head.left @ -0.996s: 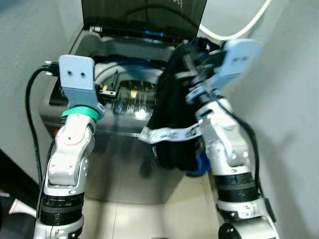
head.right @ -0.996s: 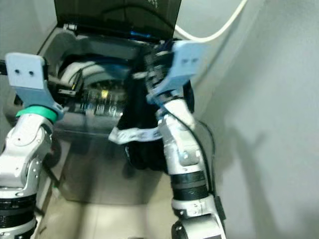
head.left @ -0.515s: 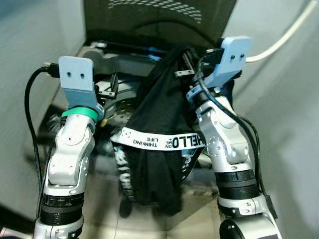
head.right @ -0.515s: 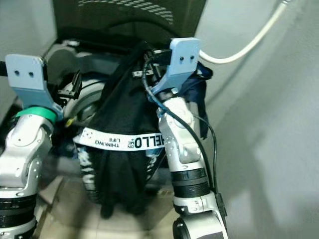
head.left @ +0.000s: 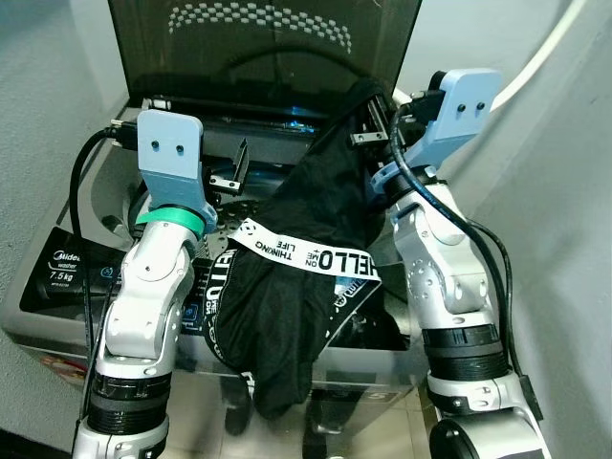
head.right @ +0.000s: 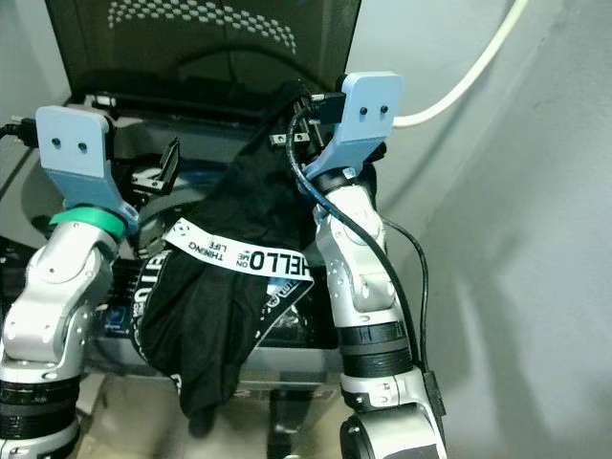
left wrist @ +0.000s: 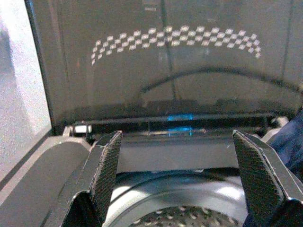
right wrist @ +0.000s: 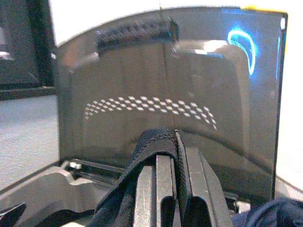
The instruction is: Clothes washing
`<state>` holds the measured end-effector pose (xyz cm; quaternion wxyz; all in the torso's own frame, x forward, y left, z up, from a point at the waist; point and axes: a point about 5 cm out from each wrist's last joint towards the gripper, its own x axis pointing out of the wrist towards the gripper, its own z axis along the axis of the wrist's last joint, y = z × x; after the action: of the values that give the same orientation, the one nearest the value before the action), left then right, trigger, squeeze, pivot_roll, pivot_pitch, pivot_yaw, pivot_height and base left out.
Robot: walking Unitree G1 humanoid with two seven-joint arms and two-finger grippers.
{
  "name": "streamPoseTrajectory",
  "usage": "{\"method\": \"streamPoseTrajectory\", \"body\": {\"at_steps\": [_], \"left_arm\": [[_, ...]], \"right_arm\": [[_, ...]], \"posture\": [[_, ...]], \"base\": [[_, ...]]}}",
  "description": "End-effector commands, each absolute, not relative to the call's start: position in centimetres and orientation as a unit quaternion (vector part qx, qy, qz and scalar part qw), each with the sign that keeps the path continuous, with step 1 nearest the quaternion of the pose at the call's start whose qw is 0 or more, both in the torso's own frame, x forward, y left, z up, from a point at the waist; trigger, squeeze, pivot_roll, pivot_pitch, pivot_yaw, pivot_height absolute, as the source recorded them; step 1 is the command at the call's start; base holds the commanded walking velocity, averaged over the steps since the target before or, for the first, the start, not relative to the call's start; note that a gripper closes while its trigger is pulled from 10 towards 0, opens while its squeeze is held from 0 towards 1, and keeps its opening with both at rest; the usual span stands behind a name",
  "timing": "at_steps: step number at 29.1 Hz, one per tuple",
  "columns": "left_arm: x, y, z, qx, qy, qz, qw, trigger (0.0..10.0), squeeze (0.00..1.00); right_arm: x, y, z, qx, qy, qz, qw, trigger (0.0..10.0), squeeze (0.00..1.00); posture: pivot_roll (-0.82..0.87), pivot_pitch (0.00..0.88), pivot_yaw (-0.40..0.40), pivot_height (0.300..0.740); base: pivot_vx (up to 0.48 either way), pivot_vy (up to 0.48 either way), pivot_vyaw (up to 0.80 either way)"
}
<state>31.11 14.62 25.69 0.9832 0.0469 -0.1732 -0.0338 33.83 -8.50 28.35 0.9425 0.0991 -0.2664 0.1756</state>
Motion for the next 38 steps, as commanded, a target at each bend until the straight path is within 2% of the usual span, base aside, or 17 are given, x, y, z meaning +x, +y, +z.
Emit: {"method": "streamPoseTrajectory", "body": {"at_steps": [1,4,7,8,13,14,15,17,18,19,20,23,25,33,38], "left_arm": [[30.8,14.5,26.1,0.043,-0.191,-0.039,0.98,10.0,0.0],[30.7,14.5,26.5,0.045,-0.203,-0.038,0.977,10.0,0.0],[30.4,15.0,28.2,0.096,-0.261,-0.001,0.961,10.0,0.0],[30.4,15.0,28.2,0.096,-0.261,-0.001,0.961,10.0,0.0],[29.5,16.0,30.2,0.164,-0.336,0.098,0.922,10.0,0.0],[29.5,16.0,30.2,0.164,-0.336,0.098,0.922,10.0,0.0],[29.3,16.1,30.3,0.18,-0.348,0.116,0.913,10.0,0.0],[28.8,16.2,30.3,0.176,-0.353,0.13,0.91,10.0,0.0],[28.7,16.0,29.8,0.165,-0.343,0.122,0.917,10.0,0.0],[28.7,16.0,29.8,0.165,-0.343,0.122,0.917,10.0,0.0],[28.6,15.8,29.5,0.156,-0.334,0.115,0.922,10.0,0.0],[28.5,15.7,29.3,0.153,-0.33,0.111,0.925,10.0,0.0],[27.8,15.4,27.6,0.117,-0.29,0.106,0.944,10.0,0.0],[27.7,16.9,27.3,0.11,-0.276,0.155,0.942,10.0,0.0],[27.7,16.4,27.8,0.12,-0.294,0.153,0.936,10.0,0.0]], "right_arm": [[33.6,-8.3,28.5,0.093,-0.272,0.195,0.938,10.0,0.0],[33.4,-8.0,28.7,0.089,-0.277,0.22,0.931,10.0,0.0],[32.1,-6.8,30.2,0.085,-0.296,0.318,0.897,10.0,0.0],[32.1,-6.8,30.2,0.085,-0.296,0.318,0.897,10.0,0.0],[29.8,-4.3,32.6,0.107,-0.323,0.456,0.822,10.0,0.0],[29.8,-4.3,32.6,0.107,-0.323,0.456,0.822,10.0,0.0],[29.5,-3.8,32.9,0.111,-0.324,0.478,0.809,10.0,0.0],[30.3,-2.5,32.6,0.055,-0.315,0.46,0.829,10.0,0.0],[31.4,-1.8,32.0,0.003,-0.298,0.424,0.855,10.0,0.0],[31.4,-1.8,32.0,0.003,-0.298,0.424,0.855,10.0,0.0],[32.1,-1.4,31.5,-0.033,-0.287,0.398,0.871,10.0,0.0],[32.5,-1.3,31.2,-0.052,-0.28,0.386,0.878,10.0,0.0],[33.8,-1.5,30.4,-0.059,-0.261,0.339,0.902,10.0,0.0],[35.0,-1.7,31.4,-0.026,-0.268,0.301,0.915,10.0,0.0],[36.2,-1.3,33.7,-0.025,-0.296,0.263,0.918,10.0,0.0]], "posture": [[0.07,0.008,-0.049,0.74],[0.07,0.009,-0.046,0.74],[0.07,0.01,-0.045,0.74],[0.07,0.01,-0.045,0.74],[0.07,0.009,-0.043,0.74],[0.07,0.009,-0.043,0.74],[0.07,0.009,-0.043,0.74],[0.07,0.009,-0.042,0.74],[0.08,0.008,-0.045,0.74],[0.08,0.008,-0.045,0.74],[0.08,0.008,-0.045,0.74],[0.08,0.008,-0.045,0.74],[0.09,0.013,-0.049,0.74],[0.1,0.005,-0.052,0.74],[0.1,0.005,-0.051,0.74]], "base": [[0.0,0.0,0.0],[0.0,0.0,0.0],[0.0,0.0,0.0],[0.0,0.0,0.0],[0.0,0.0,0.0],[0.0,0.0,0.0],[0.0,0.0,0.0],[0.0,0.0,0.0],[0.0,0.0,0.0],[0.0,0.0,0.0],[0.0,0.0,0.0],[0.0,0.0,0.0],[0.0,0.0,0.0],[0.0,0.0,0.0],[0.0,0.0,0.0]]}}
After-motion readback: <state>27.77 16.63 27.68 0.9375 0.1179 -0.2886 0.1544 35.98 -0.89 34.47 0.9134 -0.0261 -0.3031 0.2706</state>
